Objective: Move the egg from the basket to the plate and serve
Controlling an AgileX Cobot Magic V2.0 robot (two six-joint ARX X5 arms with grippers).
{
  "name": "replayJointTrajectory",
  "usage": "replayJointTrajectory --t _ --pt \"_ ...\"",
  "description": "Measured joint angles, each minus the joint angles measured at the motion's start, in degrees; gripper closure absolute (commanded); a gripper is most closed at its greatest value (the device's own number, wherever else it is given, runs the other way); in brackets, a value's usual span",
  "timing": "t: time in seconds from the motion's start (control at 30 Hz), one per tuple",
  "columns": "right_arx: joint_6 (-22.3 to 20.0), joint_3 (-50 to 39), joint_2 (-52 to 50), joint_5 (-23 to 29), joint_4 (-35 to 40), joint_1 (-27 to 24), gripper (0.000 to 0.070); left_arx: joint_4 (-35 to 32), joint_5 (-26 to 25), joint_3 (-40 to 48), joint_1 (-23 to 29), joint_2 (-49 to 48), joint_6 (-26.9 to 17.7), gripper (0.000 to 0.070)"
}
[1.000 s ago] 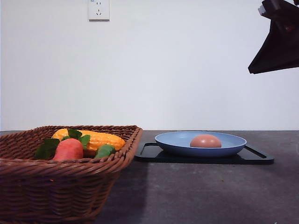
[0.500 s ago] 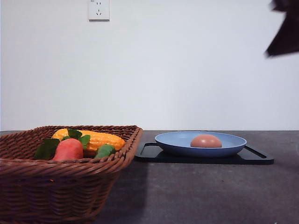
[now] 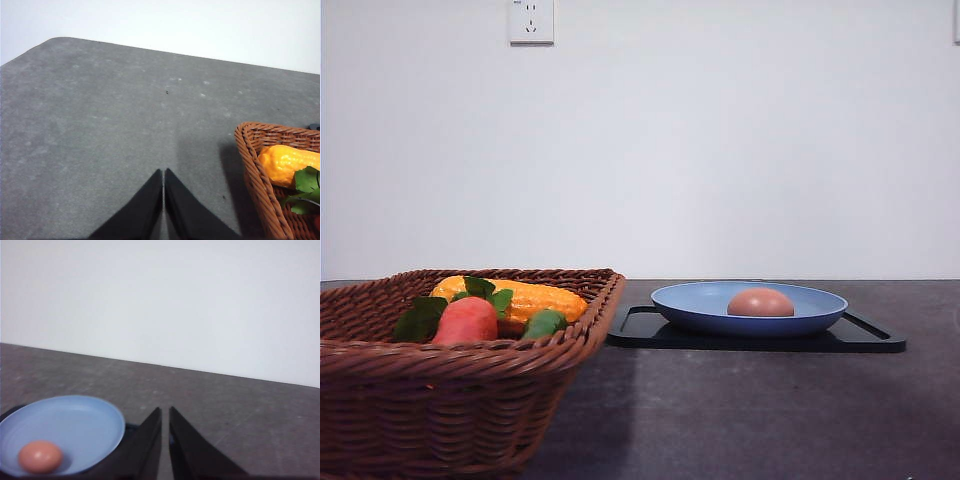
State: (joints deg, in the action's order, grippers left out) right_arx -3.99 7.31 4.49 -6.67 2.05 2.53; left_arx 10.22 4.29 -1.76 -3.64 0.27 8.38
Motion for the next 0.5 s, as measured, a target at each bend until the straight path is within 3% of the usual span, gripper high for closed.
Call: replayJointTrajectory --t 0.17,0.5 --pt "0.36 -4.99 -3.22 -6.64 -0.07 -2.58 0.07 -0.02 -0.02 0.0 0.0 0.0 0.0 0.07" --pt "3.96 -6.4 -4.2 -7.29 -10.95 -2.63 0.07 0.0 -0.02 0.0 0.0 0.0 0.02 0.07"
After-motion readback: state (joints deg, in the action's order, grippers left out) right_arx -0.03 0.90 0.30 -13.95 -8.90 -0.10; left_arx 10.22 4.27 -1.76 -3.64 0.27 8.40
